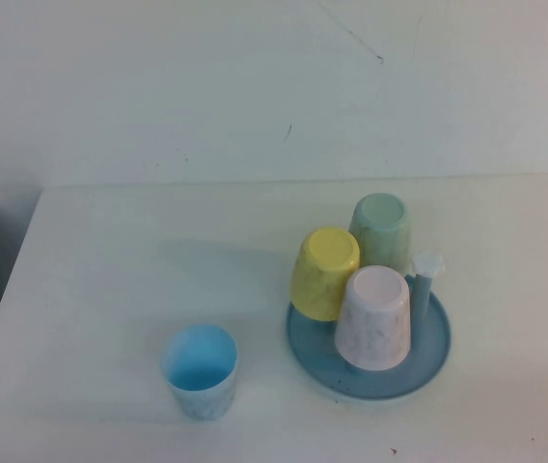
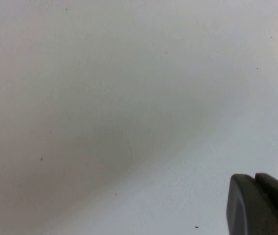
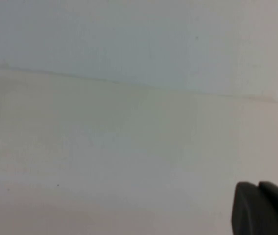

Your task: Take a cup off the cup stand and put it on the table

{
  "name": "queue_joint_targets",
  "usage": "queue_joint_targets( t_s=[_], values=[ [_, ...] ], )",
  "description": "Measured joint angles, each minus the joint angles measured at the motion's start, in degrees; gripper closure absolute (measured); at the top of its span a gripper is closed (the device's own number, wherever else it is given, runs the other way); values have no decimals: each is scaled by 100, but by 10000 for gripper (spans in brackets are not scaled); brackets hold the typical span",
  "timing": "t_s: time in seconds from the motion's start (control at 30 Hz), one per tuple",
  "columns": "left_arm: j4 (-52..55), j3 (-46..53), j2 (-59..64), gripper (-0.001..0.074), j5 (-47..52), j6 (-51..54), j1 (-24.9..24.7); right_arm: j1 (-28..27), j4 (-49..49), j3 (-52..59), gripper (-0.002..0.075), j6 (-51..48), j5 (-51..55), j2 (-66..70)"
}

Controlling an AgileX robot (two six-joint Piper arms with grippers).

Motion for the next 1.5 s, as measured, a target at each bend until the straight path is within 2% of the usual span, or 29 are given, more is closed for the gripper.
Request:
queue_joint_targets(
  t_s=[0.2, 0.33, 0.43, 0.73, 1.5],
  values=[
    [-8, 0, 0, 736, 9, 0, 0, 0, 185, 98, 727, -527, 272, -129],
    [-8, 0, 0, 736, 9, 0, 0, 0, 1050, 98, 727, -1358, 477, -133],
    [-8, 0, 0, 736, 9, -14, 0, 24, 1305, 98, 727, -1587, 665, -133],
    [-21, 0, 0, 736, 9, -14, 0, 730, 754, 98, 727, -768, 879, -133],
    [-35, 0, 0, 736, 9, -14, 0, 752, 673, 98, 727, -648, 890, -133]
  ],
)
